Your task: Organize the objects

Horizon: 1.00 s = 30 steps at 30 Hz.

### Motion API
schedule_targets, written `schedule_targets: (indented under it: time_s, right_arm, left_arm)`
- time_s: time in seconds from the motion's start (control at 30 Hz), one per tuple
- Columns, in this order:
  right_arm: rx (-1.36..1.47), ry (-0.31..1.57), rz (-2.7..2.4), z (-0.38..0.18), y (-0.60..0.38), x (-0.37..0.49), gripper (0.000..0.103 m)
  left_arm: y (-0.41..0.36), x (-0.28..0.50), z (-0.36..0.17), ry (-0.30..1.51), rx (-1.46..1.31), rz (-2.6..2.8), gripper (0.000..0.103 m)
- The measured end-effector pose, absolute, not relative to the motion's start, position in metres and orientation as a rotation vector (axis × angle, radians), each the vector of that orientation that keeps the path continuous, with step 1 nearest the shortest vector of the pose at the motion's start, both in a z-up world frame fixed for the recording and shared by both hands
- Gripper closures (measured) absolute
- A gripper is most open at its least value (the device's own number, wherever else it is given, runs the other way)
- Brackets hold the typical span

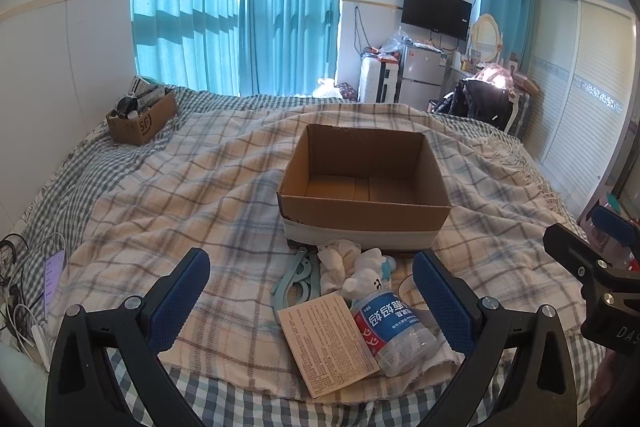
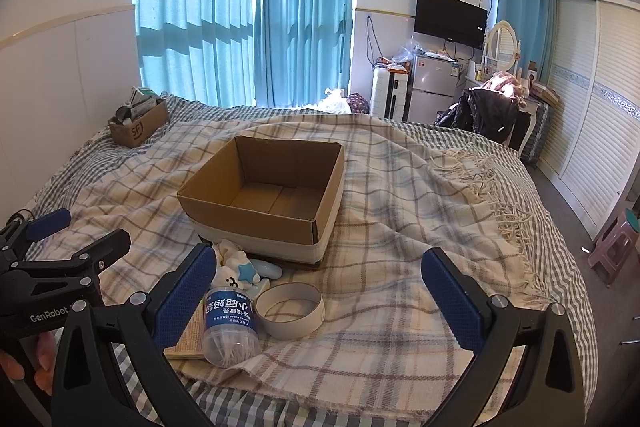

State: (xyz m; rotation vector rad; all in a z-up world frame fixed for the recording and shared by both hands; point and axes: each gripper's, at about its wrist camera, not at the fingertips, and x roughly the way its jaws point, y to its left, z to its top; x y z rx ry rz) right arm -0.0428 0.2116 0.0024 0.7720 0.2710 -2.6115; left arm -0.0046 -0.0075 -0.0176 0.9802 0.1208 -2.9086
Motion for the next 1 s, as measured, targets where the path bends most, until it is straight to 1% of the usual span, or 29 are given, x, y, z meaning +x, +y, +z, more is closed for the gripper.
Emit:
schedule_targets:
  time_s: [0.73, 1.0]
  right_arm:
    - [0.749, 0.285, -2.596, 0.007, 0.208, -0.034, 0.0]
    - [0.796, 0.326, -2.573, -0.006, 0.2, -0.037, 0.0]
  left_arm:
    - [-0.006, 0.0, -0.015, 0.124, 0.968, -2.922, 0.0]
    - [-0.011, -0.003, -0.033, 0.109, 1.038, -2.887, 0.0]
